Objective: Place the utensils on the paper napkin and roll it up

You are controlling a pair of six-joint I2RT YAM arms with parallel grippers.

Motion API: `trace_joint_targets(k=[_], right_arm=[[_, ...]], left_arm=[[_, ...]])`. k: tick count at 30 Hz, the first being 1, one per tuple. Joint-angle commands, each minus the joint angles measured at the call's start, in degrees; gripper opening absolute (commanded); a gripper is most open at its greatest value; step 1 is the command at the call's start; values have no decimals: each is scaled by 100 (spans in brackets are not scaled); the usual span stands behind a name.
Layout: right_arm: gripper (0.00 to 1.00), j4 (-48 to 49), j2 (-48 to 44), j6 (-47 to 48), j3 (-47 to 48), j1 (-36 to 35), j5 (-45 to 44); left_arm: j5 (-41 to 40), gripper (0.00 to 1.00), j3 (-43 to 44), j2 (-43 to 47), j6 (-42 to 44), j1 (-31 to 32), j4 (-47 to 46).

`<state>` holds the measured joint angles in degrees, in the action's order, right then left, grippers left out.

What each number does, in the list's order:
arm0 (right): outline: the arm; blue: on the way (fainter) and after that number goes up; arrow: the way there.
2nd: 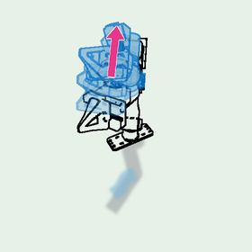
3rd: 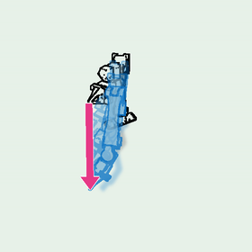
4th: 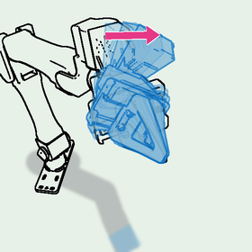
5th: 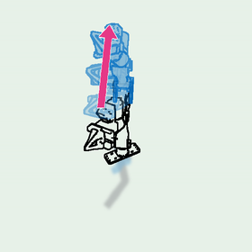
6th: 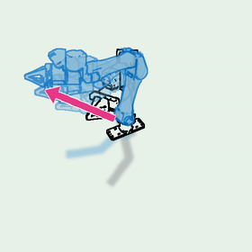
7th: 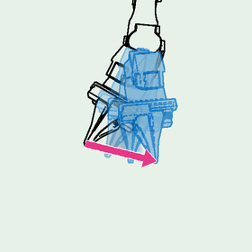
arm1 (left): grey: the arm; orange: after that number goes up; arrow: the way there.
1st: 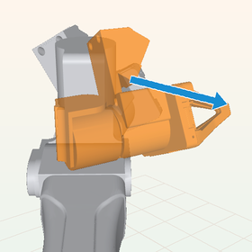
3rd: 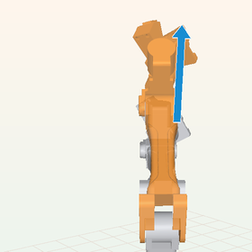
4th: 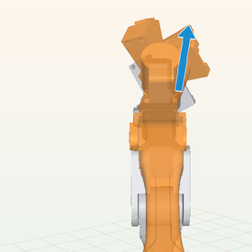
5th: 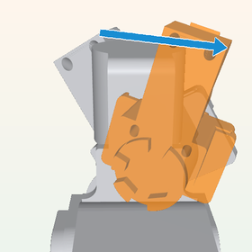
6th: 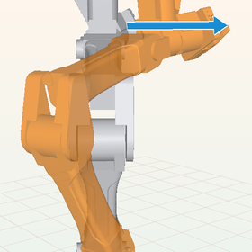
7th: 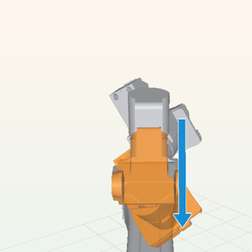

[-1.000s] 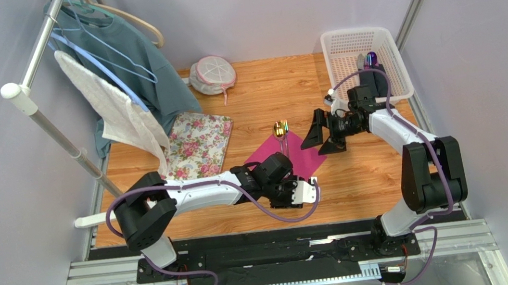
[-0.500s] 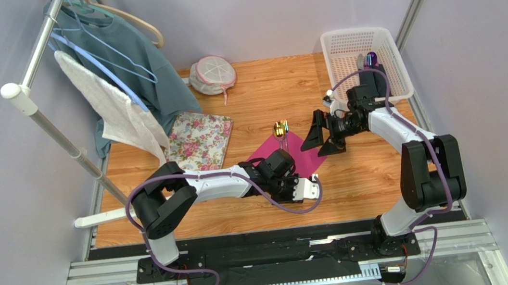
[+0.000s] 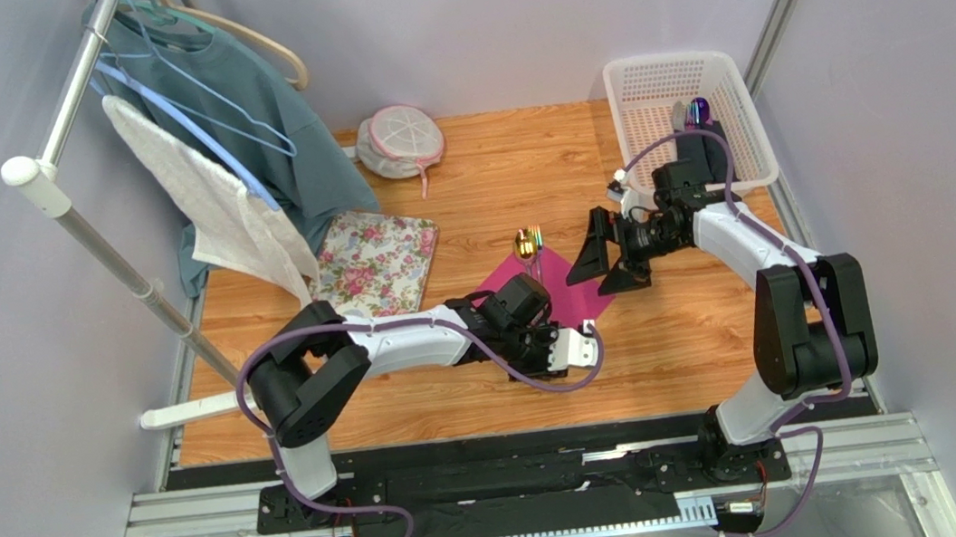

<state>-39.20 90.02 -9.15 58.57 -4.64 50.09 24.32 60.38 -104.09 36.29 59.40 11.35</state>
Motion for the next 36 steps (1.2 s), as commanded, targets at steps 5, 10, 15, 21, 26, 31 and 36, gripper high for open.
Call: trace_joint_targets(k=[5, 10, 15, 21, 26, 31, 36], right_arm=[[100, -18, -125, 97, 225, 25, 98], [100, -44, -134, 124, 234, 25, 80], [100, -53, -90, 124, 243, 25, 98], [100, -53, -107, 124, 243, 34, 107], [100, -70, -98, 115, 278, 25, 142], [100, -44, -116, 45, 261, 25, 168], [96, 263, -204, -166, 68, 34, 221]], left_arm=[[267, 39, 211, -243, 36, -139, -28], [381, 31, 290, -366, 18, -288, 68], [530, 11, 290, -331, 62, -306, 130], [723, 0, 378, -164, -219, -288, 271], [732, 0, 545, 3, -289, -315, 560], [908, 0, 791, 135, -448, -438, 807], [1022, 0, 1010, 65, -500, -648, 860]])
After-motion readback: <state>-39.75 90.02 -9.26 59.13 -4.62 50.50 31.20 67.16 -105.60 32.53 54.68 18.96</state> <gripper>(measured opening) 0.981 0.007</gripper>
